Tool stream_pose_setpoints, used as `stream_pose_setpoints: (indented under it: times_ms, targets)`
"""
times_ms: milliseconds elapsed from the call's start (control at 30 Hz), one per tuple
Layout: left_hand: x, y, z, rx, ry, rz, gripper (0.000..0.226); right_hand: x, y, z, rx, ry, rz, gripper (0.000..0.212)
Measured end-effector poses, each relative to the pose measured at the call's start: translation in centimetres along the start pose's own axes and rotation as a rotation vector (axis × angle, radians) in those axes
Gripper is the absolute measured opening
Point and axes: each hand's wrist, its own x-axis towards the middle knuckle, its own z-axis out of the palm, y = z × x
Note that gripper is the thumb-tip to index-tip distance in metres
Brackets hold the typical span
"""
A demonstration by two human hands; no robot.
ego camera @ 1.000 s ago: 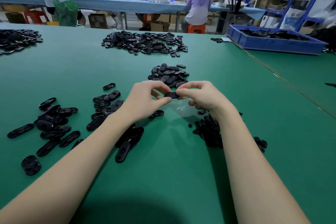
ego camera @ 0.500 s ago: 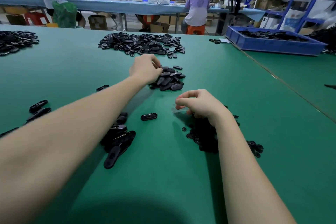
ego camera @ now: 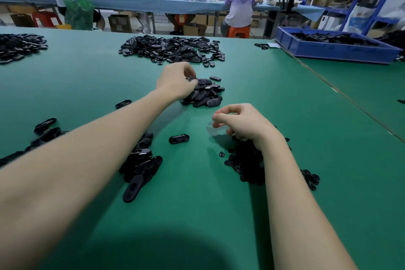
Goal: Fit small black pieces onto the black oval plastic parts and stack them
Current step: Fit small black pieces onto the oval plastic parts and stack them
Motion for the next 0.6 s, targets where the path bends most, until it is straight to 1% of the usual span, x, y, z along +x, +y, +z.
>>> stream_pose_setpoints:
  times_ms: [67,100,167,233,333,433,533,600]
  targets:
    - [-2.1,-0.1,-1.0,-0.099,-0.048,-0.002,0.011,0.0,-0.1,0.0,-0.027,-0.009,-0.009,0.006]
    - [-3.3,-0.2,-1.5,-0.138,-0.106,-0.019,0.011,-0.1,-0.1,0.0,-0.048,-0.016,-0.012,0.006]
    - [-5.6,-0.3,-2.6,-0.152,-0.28,-0.032,0.013,-0.2,-0.3,0.0,-0.106,-0.032,-0.014,0.007]
    - [-7.2,-0.2,-3.7,-0.048,-0.439,0.01,0.014,-0.4,-0.7,-0.3,-0.191,-0.06,-0.011,0.008]
    - [-8.9,0.3,-5.1,0.129,-0.585,0.05,0.016,-0.7,-1.3,-1.1,-0.383,-0.127,0.005,0.008]
    - [-10.1,0.6,-5.8,0.253,-0.67,0.089,0.024,-0.8,-1.7,-1.7,-0.539,-0.166,0.038,0.008]
    - [-10.7,0.6,-5.8,0.297,-0.674,0.124,0.031,-0.9,-1.9,-1.9,-0.615,-0.225,0.085,0.009]
    - [-11.0,0.4,-5.5,0.279,-0.655,0.13,0.029,-1.1,-2.0,-1.8,-0.651,-0.256,0.115,0.016]
